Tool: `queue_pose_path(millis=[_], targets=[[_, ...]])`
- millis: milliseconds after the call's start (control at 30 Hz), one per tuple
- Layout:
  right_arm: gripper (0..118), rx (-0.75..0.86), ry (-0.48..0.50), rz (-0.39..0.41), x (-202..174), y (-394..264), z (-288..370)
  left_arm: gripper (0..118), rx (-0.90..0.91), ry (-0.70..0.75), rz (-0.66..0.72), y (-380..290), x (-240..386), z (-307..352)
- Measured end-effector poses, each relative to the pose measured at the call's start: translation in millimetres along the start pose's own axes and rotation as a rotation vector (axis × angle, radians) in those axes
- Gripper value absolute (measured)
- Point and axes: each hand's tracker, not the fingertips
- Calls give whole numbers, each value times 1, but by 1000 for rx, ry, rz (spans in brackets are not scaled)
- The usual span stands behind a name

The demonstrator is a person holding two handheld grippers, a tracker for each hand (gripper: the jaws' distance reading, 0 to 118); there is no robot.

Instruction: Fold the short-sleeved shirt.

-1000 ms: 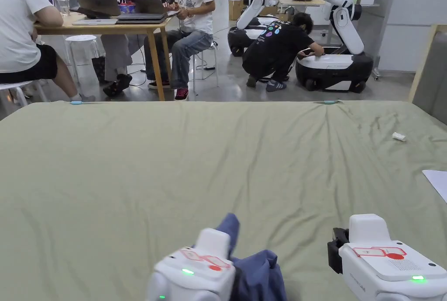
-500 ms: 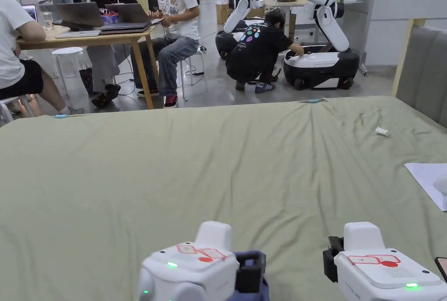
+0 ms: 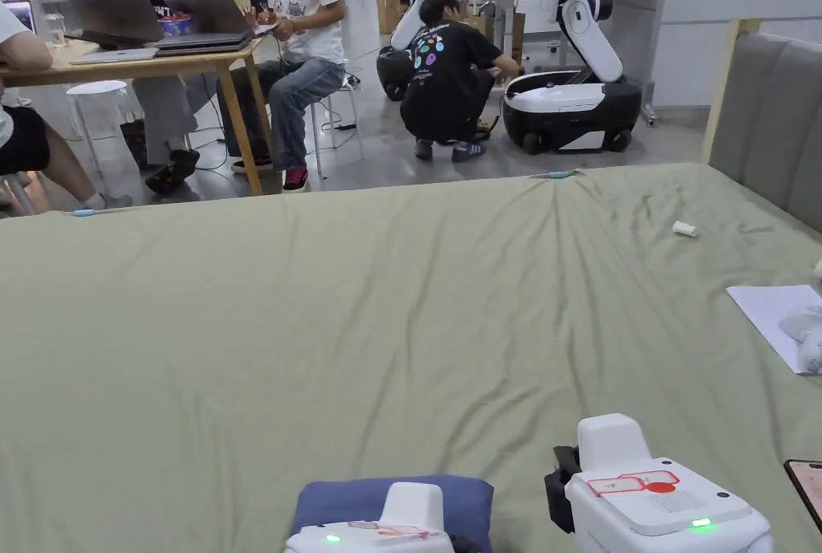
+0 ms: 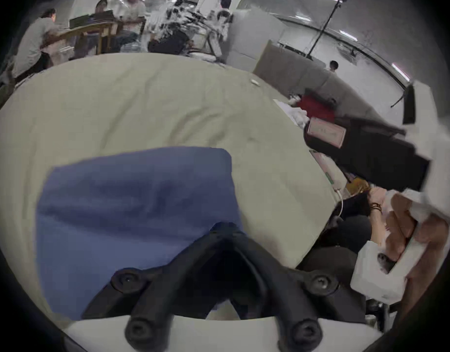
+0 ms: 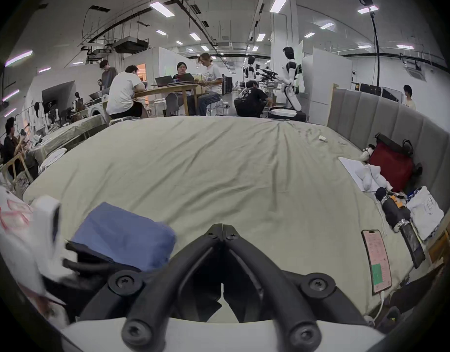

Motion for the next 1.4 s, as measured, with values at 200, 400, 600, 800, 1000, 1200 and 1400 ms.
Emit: queue_pose_path(millis=[200,400,600,800,1000,1200,1400], targets=[[0,-38,24,0,0,-3,-4,0,40,-15,65,3,-13,12],[0,-101,219,-34,-47,-4,-32,0,218,105,158,2,-71,90],[0,-223,303,-92,-71,-25,-65,107,266,155,371,-33,-145,123],[0,-264,277,-153,-52,-41,-75,108,222,-275,711,-60,-190,87],[0,-232,266,-81,-54,-38,-70,46,254,-473,841,-54,-160,35],[0,-198,232,0,-60,-24,-49,28,225,-264,722,-29,-161,53],[0,-159,213,60,-93,-9,-57,28,214,-40,510,-11,-207,120]])
